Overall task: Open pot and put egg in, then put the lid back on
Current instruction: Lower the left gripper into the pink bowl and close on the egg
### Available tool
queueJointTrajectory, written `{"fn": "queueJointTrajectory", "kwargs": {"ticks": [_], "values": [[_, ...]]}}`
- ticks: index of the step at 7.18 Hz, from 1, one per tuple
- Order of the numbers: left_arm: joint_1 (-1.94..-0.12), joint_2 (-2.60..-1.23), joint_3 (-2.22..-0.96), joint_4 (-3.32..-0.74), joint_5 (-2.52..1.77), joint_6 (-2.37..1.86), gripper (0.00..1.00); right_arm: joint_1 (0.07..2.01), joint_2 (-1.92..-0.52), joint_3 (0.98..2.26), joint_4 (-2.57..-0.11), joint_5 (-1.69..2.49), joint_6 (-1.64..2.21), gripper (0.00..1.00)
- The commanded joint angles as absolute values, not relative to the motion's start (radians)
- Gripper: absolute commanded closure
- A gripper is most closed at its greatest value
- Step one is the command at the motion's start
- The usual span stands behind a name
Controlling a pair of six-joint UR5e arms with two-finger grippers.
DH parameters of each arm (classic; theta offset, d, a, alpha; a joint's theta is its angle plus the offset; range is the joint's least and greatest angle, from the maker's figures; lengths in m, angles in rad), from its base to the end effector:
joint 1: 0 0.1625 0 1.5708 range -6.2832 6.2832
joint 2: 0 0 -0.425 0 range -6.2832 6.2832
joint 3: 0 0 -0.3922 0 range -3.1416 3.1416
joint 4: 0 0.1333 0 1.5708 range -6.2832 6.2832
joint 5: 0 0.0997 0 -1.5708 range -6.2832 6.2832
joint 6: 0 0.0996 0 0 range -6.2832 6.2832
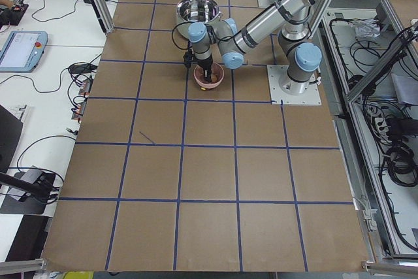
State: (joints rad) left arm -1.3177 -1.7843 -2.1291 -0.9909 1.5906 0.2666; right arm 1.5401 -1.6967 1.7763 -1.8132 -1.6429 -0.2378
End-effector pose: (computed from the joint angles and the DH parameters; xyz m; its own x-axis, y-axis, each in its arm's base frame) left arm -0.0145 -0.4685 0.1875 -0.9994 0.0124 0.0315 0.0181 0.9818 0.1891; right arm 0.1122 -0.4557 0.4711 -0.9757 -0.1912 0.1073 -0.2053 0.9685 -0.1408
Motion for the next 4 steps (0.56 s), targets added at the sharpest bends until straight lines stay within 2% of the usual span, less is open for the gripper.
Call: {"fn": "queueJointTrajectory", "kwargs": {"ticks": [1,3,4], "values": [[-1.318,-1.782,-2.129,-0.991,1.592,0.265,0.87,1.54,-1.697,1.776,-1.813,-1.643,-0.238,0.73],[-1.318,-1.781,-2.129,-0.991,1.592,0.265,0.87,1.54,-1.697,1.776,-1.813,-1.643,-0.238,0.73],[-1.318,-1.779,-2.129,-0.991,1.592,0.265,0.9,1.54,-1.697,1.776,-1.813,-1.643,-0.238,0.73]]}}
